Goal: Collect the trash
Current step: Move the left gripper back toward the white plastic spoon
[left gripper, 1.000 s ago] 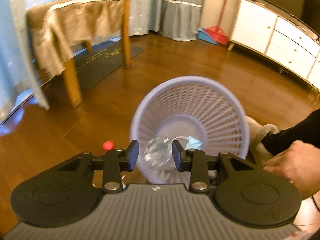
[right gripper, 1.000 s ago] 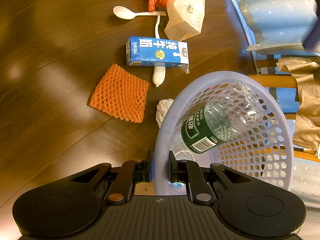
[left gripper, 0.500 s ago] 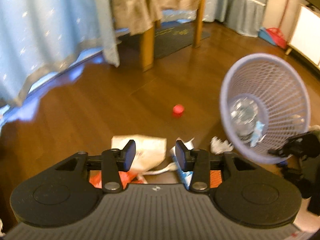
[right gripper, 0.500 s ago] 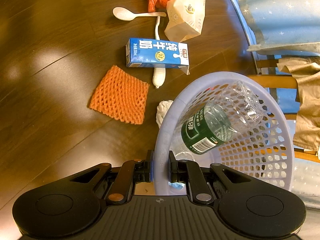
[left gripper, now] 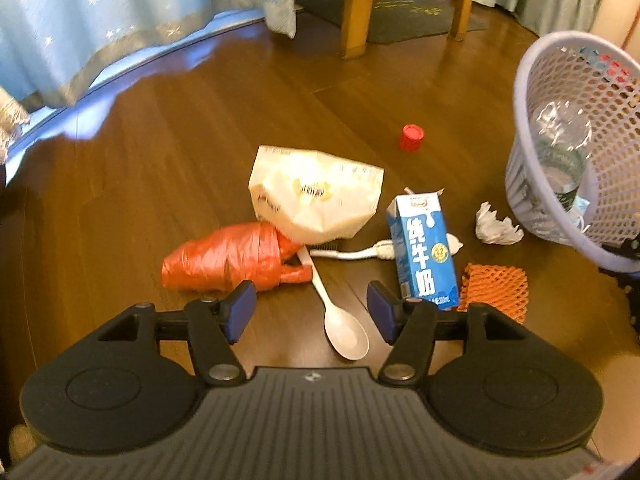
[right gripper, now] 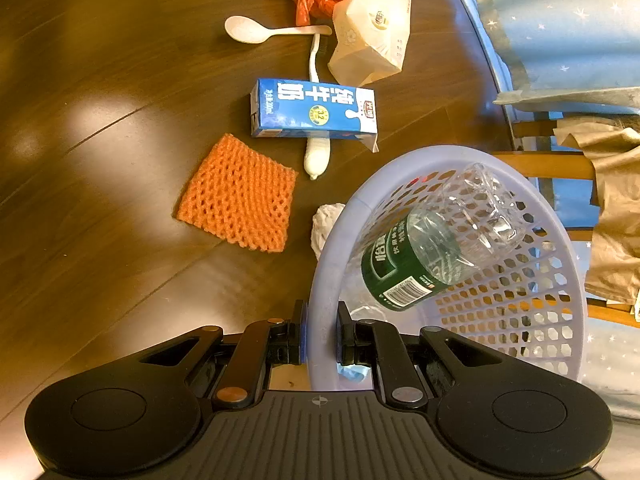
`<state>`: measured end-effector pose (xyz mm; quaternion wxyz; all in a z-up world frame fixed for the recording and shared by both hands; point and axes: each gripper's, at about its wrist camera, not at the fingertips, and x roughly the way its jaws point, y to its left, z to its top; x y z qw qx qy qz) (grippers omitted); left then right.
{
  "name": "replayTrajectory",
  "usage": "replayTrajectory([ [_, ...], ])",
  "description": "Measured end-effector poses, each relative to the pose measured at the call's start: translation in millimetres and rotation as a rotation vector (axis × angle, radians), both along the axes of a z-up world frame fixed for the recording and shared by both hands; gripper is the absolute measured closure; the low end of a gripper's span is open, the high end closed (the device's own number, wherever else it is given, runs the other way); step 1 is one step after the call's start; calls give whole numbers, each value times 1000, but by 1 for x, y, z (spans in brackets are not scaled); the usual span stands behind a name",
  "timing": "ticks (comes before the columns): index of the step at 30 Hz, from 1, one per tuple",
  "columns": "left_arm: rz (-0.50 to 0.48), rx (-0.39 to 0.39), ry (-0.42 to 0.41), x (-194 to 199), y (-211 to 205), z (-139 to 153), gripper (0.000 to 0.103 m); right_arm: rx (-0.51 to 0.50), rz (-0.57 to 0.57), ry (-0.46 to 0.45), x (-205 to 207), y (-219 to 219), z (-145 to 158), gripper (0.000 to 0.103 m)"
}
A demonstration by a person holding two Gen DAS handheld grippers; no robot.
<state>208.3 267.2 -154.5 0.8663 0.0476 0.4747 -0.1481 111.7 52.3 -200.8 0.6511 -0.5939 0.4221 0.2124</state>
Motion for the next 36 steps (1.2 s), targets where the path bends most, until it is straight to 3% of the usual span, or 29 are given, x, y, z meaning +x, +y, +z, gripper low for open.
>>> replayTrajectory([
  [5, 38, -8, 25, -3, -6, -16, 37, -8, 9, -4, -2, 1, -2, 94],
  [25, 121, -47, 104, 1, -30, -87, 35, -14, 3, -30, 8, 1, -2, 94],
  [30, 142, -56, 113, 5, -31, -98, 37, -9, -1, -28, 10, 2, -2, 94],
  [36, 161, -59, 118, 10, -30, -109, 47, -7, -6, -23, 10, 2, -3, 94],
])
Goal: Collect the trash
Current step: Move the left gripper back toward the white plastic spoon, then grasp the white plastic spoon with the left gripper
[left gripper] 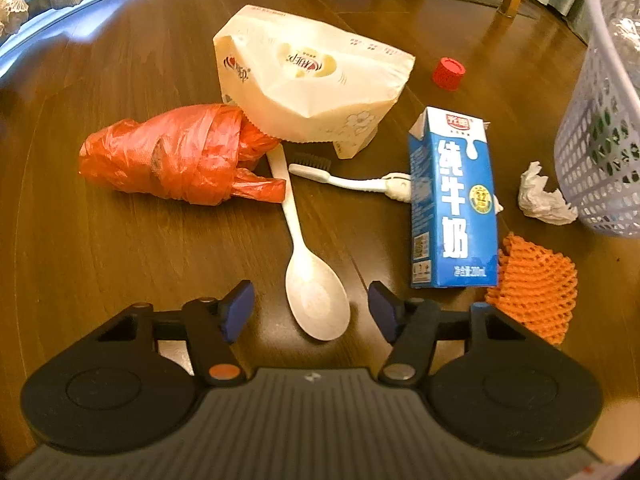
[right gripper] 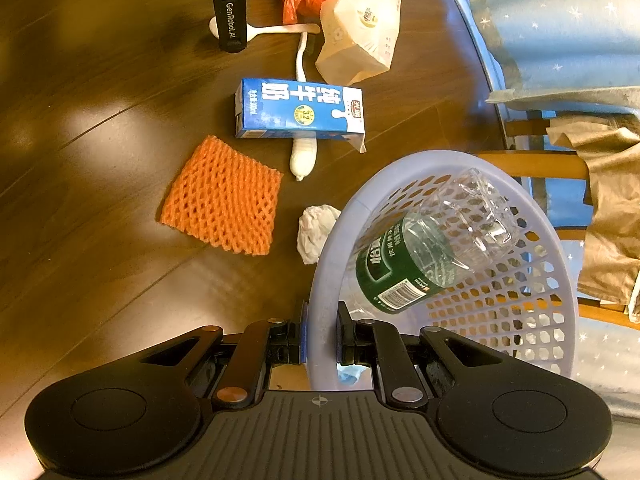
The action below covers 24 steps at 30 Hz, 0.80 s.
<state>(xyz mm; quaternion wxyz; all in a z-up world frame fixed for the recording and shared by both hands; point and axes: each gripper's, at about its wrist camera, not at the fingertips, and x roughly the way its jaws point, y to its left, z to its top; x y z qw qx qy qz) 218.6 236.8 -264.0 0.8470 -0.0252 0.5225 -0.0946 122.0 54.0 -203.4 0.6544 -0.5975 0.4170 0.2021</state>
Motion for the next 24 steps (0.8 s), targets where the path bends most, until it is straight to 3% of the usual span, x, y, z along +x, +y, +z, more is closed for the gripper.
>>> replayTrajectory([
  [6, 9, -2, -1, 4, 1, -6, 49, 0, -8, 2, 3, -1, -1, 94],
  [24, 10, 8, 18, 5, 0, -13, 76, 4, -10, 8, 3, -1, -1, 94],
])
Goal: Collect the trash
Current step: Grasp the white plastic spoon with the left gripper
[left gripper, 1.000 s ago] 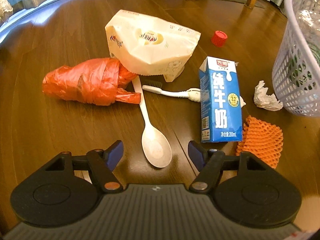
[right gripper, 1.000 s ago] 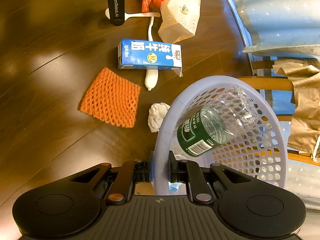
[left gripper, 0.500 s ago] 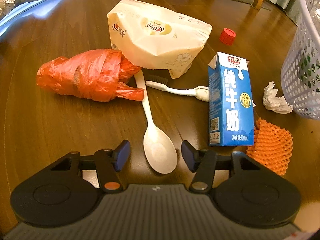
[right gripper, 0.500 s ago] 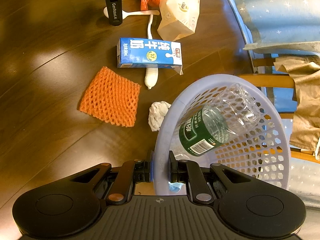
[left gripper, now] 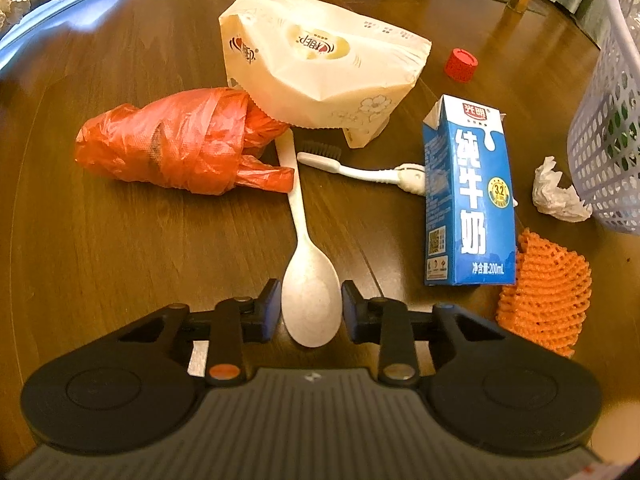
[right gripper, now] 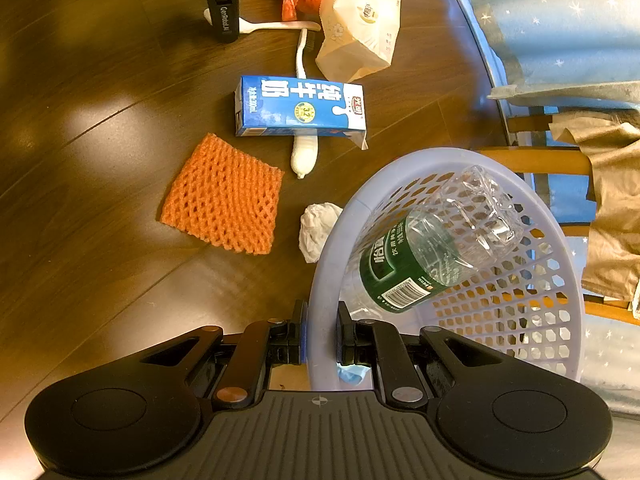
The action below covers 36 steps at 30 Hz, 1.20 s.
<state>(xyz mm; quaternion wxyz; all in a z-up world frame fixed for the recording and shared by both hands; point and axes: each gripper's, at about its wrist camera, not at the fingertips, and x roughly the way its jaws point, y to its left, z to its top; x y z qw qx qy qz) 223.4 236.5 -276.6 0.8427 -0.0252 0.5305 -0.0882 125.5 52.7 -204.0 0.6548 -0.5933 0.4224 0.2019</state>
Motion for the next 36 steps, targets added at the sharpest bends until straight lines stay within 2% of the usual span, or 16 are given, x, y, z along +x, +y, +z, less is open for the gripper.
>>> replayTrajectory([
  [8, -8, -3, 21, -10, 2, 4, 76, 1, -3, 2, 1, 0, 0, 94],
  [21, 26, -50, 105, -48, 10, 25, 76, 7, -10, 8, 1, 1, -1, 94],
  [29, -7, -37, 89, -61, 16, 53, 77, 3, 0, 13, -4, 3, -1, 94],
  [36, -32, -29, 75, -68, 19, 65, 77, 2, 0, 12, -5, 3, 0, 94],
])
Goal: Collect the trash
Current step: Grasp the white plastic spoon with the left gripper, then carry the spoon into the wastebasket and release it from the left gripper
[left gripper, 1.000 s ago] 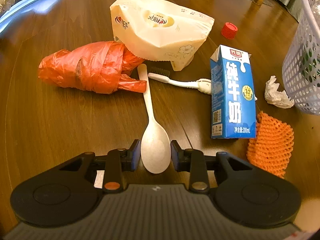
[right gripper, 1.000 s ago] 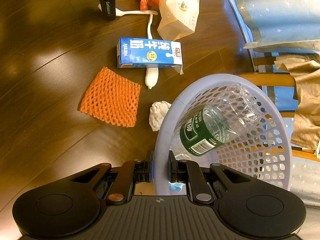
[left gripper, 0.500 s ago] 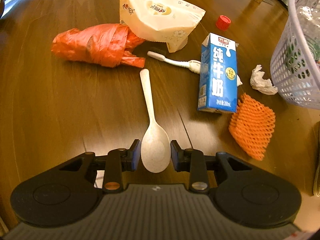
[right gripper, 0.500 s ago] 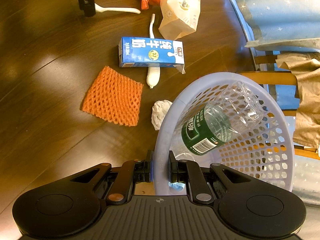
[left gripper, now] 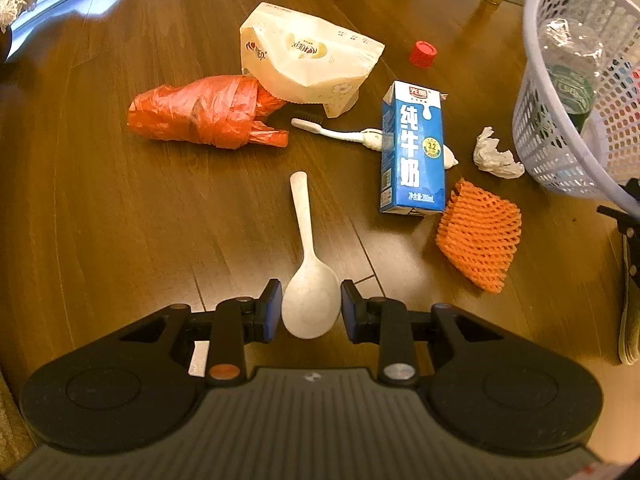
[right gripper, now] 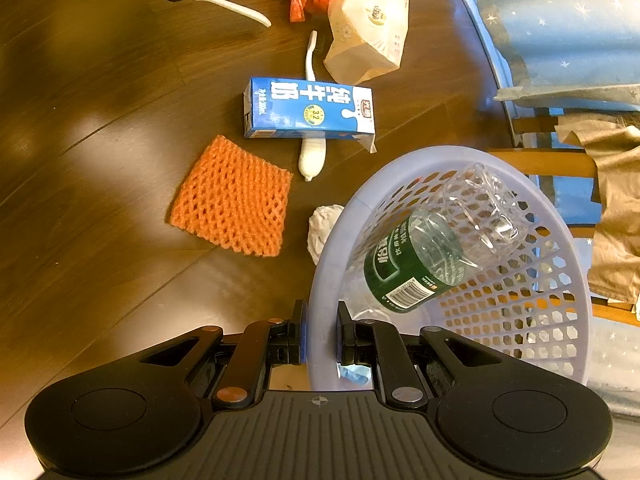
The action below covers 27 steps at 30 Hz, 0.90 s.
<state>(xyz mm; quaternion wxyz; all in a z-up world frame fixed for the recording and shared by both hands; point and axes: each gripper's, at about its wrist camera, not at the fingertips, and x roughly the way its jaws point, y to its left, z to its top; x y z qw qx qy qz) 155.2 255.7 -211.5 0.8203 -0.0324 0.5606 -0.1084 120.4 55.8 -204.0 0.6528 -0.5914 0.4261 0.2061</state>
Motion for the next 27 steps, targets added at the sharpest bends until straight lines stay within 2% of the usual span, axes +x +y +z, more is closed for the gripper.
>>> replayTrajectory([
  [6, -35, 9, -25, -6, -2, 16, 77, -2, 4, 4, -1, 1, 1, 94],
  [14, -101, -27, -102, -7, -12, 62, 77, 0, 13, 2, -3, 1, 2, 94],
  [20, -187, -63, -201, -3, -25, 103, 77, -2, 24, 4, -7, 0, 2, 94],
  [27, -358, -113, -318, 9, -53, 144, 77, 0, 32, 9, -11, -1, 3, 94],
])
